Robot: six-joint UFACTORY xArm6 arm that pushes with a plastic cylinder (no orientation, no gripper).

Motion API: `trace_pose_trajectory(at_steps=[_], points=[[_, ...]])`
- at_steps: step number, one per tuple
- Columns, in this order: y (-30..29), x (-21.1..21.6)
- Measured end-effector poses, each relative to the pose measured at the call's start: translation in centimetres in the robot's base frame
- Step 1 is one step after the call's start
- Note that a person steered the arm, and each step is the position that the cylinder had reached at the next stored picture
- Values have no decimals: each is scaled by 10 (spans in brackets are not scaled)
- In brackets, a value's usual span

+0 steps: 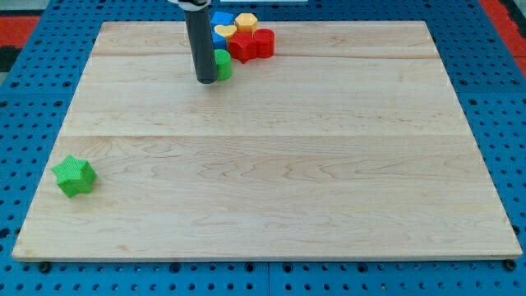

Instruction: Move the green star below the green circle

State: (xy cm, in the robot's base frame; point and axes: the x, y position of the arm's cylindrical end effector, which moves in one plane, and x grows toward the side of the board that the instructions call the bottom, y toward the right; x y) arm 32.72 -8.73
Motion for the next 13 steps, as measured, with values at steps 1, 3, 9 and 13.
trace_pose_trajectory(at_steps=[1,3,9,13], points=[[8,-9],[9,-1],[-214,259],[-73,192]])
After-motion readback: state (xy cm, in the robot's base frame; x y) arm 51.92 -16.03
